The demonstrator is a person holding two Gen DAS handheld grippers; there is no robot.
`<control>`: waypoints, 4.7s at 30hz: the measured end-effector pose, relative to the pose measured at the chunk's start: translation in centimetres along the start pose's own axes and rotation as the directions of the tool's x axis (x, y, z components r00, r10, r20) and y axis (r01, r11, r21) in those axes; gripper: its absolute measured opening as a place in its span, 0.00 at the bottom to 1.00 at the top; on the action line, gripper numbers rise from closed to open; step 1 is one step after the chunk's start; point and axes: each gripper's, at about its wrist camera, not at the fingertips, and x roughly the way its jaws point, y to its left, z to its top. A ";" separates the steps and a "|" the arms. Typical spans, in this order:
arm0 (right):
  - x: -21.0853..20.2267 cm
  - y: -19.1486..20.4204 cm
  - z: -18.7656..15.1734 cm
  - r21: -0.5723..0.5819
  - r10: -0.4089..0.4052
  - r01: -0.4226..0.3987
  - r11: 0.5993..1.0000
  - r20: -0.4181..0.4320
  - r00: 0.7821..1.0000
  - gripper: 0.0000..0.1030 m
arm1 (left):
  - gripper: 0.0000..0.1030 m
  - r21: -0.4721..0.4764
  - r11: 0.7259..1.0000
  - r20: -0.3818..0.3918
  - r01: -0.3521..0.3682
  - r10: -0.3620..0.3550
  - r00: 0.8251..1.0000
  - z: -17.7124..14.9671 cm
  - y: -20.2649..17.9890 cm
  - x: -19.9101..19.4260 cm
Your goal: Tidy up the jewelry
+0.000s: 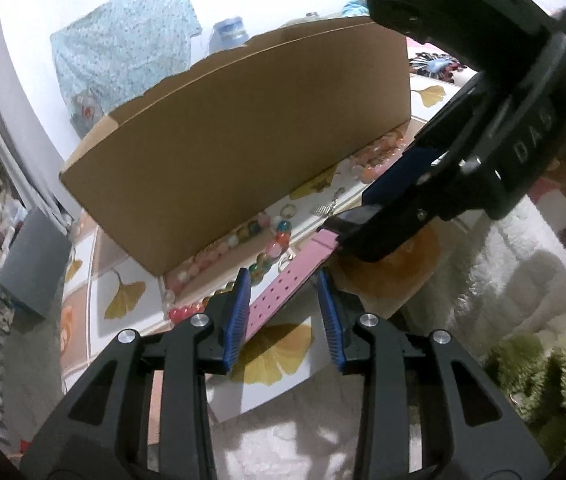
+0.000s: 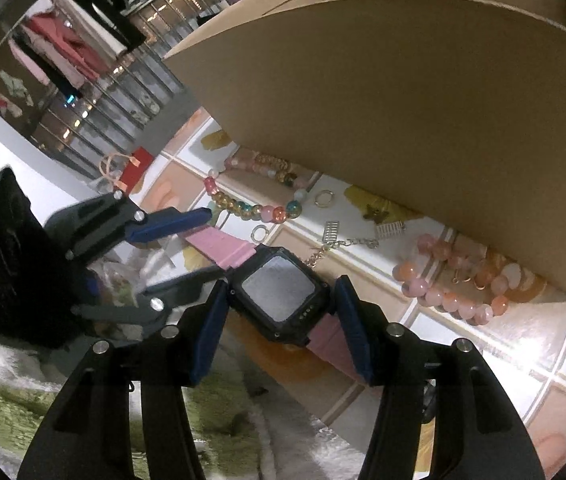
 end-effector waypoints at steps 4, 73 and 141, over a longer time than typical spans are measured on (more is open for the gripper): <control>-0.4 -0.2 -0.3 0.022 0.012 -0.012 1.000 0.019 1.000 0.52 | 0.30 0.001 1.000 0.007 -0.017 0.017 1.000 0.1 -0.6 0.6; -9.6 3.3 -1.8 -0.064 -0.362 0.402 0.914 0.323 0.874 0.05 | 0.03 -0.145 0.945 0.083 0.294 -0.285 0.955 7.3 5.6 -3.1; 3.4 -12.1 20.9 0.291 -0.111 0.187 0.938 -0.257 0.960 0.34 | 0.67 -0.291 0.956 -0.059 0.020 -0.039 0.998 11.5 21.2 6.1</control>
